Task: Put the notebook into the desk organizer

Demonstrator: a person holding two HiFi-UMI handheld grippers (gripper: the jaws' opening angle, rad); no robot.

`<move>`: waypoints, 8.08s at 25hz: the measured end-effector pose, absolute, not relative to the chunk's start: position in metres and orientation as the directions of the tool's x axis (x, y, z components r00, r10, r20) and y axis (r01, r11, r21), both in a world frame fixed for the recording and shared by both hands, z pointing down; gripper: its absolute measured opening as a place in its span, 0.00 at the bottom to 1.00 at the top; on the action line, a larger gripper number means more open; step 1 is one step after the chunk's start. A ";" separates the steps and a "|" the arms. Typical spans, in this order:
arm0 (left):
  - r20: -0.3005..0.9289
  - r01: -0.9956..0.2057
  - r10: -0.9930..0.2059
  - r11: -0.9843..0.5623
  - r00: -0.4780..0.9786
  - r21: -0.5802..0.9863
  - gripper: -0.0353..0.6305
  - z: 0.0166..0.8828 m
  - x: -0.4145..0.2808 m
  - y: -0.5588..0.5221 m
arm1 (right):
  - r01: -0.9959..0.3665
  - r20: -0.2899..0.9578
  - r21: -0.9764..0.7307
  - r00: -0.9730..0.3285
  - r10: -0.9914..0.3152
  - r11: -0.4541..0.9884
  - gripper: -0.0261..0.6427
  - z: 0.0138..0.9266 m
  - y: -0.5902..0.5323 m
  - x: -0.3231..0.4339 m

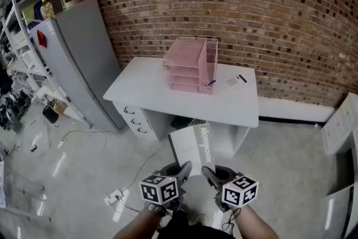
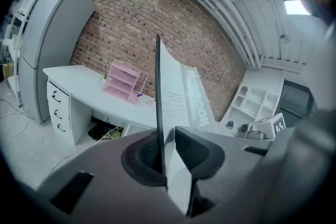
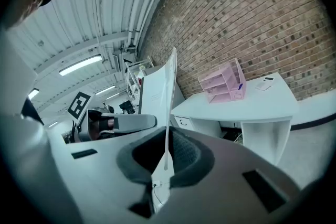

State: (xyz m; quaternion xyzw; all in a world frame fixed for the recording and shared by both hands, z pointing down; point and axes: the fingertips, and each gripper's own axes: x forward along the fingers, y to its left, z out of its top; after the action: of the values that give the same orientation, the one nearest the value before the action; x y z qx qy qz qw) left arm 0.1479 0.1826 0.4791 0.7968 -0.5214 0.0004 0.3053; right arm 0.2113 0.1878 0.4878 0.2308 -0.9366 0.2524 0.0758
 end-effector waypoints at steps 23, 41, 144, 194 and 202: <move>0.338 -0.807 -0.819 -0.232 0.464 0.543 0.13 0.507 0.042 0.098 | -0.480 0.314 -0.495 -0.876 -0.366 0.724 0.06 0.514 0.099 0.106; 0.329 -0.814 -0.827 -0.238 0.455 0.530 0.13 0.504 -0.060 0.020 | -0.458 0.299 -0.481 -0.887 -0.351 0.748 0.06 0.512 0.018 0.004; 0.494 -0.720 -0.526 -0.544 0.692 0.430 0.31 0.597 -0.103 -0.295 | -0.410 0.252 -0.893 -0.799 -0.545 0.188 0.06 0.594 -0.314 -0.017; 0.484 -0.843 -0.691 -0.468 0.537 0.266 0.37 0.593 -0.110 -0.343 | -0.918 0.603 -0.282 -0.395 -0.693 0.277 0.30 0.607 -0.356 -0.003; 0.464 -0.833 -0.694 -0.490 0.550 0.255 0.37 0.584 -0.109 -0.341 | -0.931 0.609 -0.288 -0.357 -0.708 0.222 0.29 0.608 -0.358 -0.002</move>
State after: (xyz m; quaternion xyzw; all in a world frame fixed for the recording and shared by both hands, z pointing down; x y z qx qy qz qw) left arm -0.1093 -0.3410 0.5837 0.8499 -0.4494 0.1512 0.2298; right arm -0.0023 -0.3584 0.6075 0.5384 -0.7614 0.3145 0.1774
